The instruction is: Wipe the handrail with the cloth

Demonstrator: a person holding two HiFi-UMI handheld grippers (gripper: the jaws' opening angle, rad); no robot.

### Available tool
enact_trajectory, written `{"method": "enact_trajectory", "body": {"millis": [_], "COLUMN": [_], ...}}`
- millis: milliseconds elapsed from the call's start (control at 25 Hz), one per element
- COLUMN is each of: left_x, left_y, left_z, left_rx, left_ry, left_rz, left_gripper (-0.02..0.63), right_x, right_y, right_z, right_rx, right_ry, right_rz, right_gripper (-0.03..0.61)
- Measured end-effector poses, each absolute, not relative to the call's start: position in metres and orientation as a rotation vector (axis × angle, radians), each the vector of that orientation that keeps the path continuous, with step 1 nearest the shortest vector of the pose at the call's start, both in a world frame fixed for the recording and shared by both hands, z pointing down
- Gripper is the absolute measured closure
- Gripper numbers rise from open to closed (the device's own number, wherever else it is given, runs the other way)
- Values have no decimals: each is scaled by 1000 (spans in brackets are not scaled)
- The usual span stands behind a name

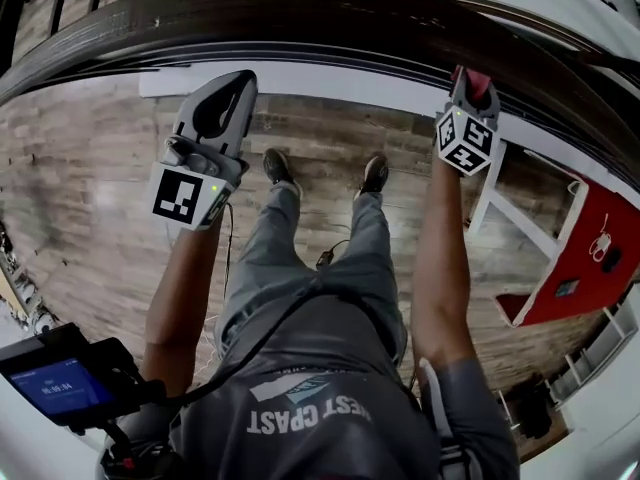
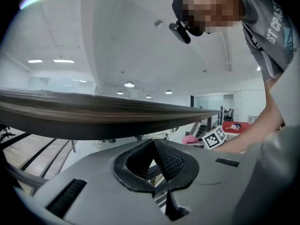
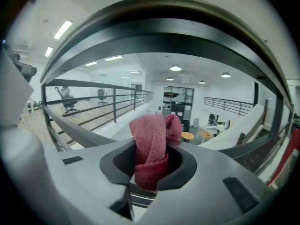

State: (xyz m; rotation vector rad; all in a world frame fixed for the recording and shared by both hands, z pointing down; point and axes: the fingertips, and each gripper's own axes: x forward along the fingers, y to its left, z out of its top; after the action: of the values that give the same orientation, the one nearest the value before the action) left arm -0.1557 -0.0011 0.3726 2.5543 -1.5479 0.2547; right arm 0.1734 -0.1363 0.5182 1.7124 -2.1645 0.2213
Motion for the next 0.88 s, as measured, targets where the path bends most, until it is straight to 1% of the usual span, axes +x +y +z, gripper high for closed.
{"method": "enact_trajectory", "body": {"millis": [160, 240, 320, 360, 480, 560, 640, 800, 880], "left_x": [-203, -223, -240, -247, -255, -256, -253, -237, -231], "left_y": [2, -1, -5, -6, -7, -10, -13, -22, -26], "left_z": [370, 366, 363, 363, 365, 369, 372, 376, 374], "left_rx": [2608, 2629, 2620, 2609, 2592, 2578, 2571, 2572, 2581], "left_ry": [-1490, -1483, -1499, -1506, -1509, -1518, -1521, -1516, -1514], "left_rz": [246, 226, 218, 225, 250, 266, 276, 305, 310], "left_gripper": [608, 608, 607, 607, 608, 607, 609, 609, 609], "right_x": [-16, -71, -73, -56, 30, 57, 28, -105, -137], "right_y": [-113, -108, -110, -112, -116, -119, -117, -98, -93], "right_z": [521, 518, 510, 505, 501, 511, 517, 517, 515], "right_rx": [1446, 1371, 1398, 1449, 1640, 1697, 1630, 1291, 1175], "right_ry": [-2372, -2428, -2427, -2399, -2230, -2170, -2222, -2460, -2519], "right_rz": [190, 229, 246, 227, 203, 232, 223, 257, 282], "right_gripper": [500, 500, 500, 500, 500, 500, 500, 500, 500]}}
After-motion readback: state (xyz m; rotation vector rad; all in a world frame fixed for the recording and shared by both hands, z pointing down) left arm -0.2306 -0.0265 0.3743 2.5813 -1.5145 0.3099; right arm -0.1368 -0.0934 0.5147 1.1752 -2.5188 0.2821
